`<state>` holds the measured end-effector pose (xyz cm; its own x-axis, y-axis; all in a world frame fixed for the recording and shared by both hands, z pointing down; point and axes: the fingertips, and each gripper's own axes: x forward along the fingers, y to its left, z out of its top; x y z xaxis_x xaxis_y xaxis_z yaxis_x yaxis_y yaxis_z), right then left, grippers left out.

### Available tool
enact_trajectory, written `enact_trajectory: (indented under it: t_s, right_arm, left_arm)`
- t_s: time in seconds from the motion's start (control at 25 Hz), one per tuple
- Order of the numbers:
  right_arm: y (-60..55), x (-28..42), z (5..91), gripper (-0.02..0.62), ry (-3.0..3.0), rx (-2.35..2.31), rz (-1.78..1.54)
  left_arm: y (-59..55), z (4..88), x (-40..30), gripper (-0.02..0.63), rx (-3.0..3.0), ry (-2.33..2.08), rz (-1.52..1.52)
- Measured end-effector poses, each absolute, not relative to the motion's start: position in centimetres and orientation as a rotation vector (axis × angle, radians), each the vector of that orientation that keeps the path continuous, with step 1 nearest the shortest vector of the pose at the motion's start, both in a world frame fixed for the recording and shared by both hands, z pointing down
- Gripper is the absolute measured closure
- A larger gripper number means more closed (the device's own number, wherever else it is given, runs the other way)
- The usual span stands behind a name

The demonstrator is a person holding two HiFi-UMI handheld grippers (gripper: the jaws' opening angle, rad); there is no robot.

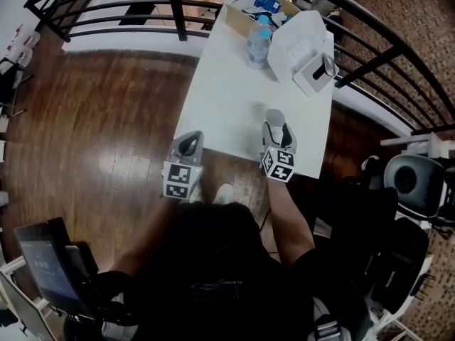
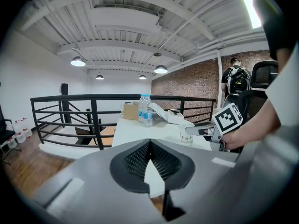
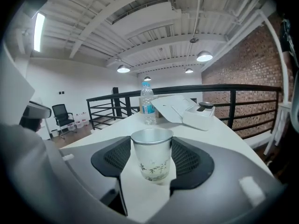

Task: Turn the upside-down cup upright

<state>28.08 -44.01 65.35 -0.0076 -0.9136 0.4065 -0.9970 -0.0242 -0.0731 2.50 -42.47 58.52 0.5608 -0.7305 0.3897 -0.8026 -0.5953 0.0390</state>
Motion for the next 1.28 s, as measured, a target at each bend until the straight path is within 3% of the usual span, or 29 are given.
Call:
enact_trajectory:
  t_s: [0.24,0.4,0.84,1.0,1.28]
  right_arm:
    - [-43.0,28.1,65.9,0.303,-1.937,2.058,0.499]
    - [-42.8,27.8,66.0,0.258,-1.917,2.056,0.502]
    - [-41.7,28.9,66.2,0.207,-1.844,2.124,0.547]
    - [-40.3,27.0,65.0,0.235,-1.864,2.069,0.47]
    - [-35.6,25.8,61.3,0.352,-1.782,2.149,0.369]
  left_arm:
    - [-42.6,58.3,2.6,0.607,2.595,-1.278,0.48]
    - [-42.6,58.0,2.7,0.607,2.6,-1.27,0.473]
    - [-42.4,57.7,2.3,0.607,2.619,-1.245,0.448]
    - [-41.8,57.6,1.9,0.607,2.634,-1.218,0.424]
    - [-40.0,57.3,1.7,0.607,2.689,-1.122,0.404]
